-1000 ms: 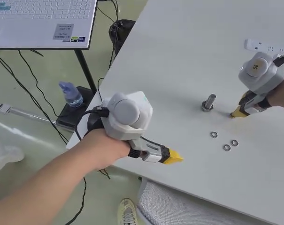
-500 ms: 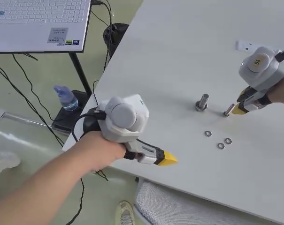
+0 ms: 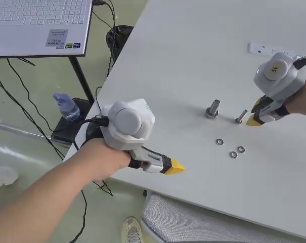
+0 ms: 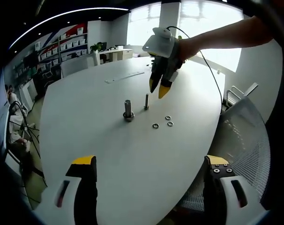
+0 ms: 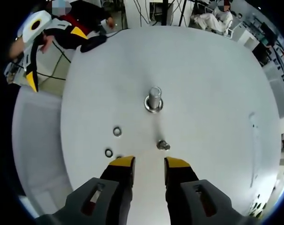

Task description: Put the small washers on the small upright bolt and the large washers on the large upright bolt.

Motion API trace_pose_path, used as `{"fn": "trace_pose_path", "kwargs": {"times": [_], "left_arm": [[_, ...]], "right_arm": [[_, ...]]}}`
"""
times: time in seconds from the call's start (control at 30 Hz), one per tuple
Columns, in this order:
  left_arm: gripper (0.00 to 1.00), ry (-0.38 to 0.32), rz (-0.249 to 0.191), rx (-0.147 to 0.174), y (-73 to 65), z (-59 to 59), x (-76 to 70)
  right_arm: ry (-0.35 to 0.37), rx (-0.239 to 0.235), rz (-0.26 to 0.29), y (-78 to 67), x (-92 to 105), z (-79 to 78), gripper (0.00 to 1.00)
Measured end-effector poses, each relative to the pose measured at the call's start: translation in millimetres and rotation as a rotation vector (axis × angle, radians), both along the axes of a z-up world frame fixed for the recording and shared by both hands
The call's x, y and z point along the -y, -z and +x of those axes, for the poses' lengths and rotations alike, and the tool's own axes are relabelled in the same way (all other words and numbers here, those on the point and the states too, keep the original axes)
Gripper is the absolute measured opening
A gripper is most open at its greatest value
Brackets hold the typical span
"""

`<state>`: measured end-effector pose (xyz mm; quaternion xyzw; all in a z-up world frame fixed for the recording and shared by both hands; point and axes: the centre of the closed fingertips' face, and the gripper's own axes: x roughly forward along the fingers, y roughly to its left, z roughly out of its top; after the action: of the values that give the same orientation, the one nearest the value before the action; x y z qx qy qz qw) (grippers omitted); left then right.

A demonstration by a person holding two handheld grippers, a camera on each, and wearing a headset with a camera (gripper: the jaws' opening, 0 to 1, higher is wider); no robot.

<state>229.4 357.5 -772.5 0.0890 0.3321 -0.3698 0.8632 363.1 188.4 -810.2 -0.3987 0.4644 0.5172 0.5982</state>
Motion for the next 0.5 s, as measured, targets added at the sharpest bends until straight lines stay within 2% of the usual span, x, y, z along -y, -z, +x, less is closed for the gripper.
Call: {"fn": "trace_pose_path", "kwargs": {"times": [0.07, 0.5], "left_arm": [[0.95, -0.003, -0.004, 0.002, -1.0, 0.2, 0.6], [0.94, 0.001, 0.0, 0.004, -3.3, -1.0, 4.3]], "right_arm": [[-0.001, 0.002, 0.015, -1.4, -1.9, -5.3, 0.26], [-0.015, -0.008, 0.012, -1.0, 2.3, -26.9, 0.26]]}}
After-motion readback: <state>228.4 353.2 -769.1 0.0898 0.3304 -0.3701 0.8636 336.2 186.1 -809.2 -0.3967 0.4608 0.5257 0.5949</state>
